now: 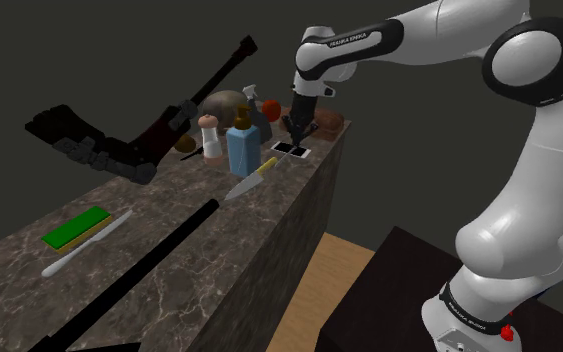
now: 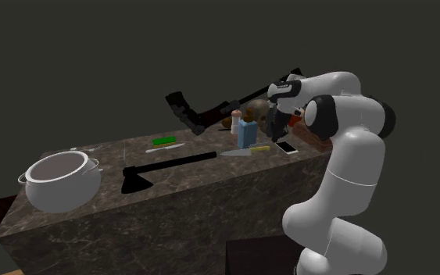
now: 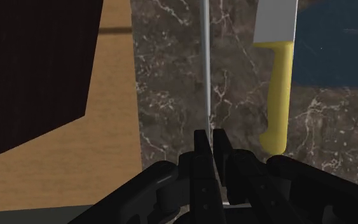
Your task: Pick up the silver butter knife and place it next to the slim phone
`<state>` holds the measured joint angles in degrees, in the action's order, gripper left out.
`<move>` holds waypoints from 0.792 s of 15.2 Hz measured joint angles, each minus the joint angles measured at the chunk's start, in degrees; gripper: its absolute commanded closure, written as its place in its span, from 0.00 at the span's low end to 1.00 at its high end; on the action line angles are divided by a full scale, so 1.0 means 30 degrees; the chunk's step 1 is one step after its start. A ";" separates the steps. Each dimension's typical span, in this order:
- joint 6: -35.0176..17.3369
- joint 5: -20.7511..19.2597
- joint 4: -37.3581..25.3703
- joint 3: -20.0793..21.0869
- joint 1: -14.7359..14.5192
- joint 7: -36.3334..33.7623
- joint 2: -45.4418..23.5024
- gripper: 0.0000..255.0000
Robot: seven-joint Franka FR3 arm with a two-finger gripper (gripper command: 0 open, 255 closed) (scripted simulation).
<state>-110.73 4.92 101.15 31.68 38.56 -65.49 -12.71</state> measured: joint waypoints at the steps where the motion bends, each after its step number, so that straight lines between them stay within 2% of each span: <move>1: 0.0233 -0.0053 -0.0296 -0.0145 0.0196 0.0315 -0.0129 1.00; 7: 0.1646 -0.1114 -0.3645 -0.1056 0.0831 0.1707 -0.2541 1.00; 12: 0.3442 -0.2036 -0.7677 -0.1762 0.1013 0.2724 -0.5100 1.00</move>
<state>-100.40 -1.19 78.12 26.40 41.59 -57.32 -28.01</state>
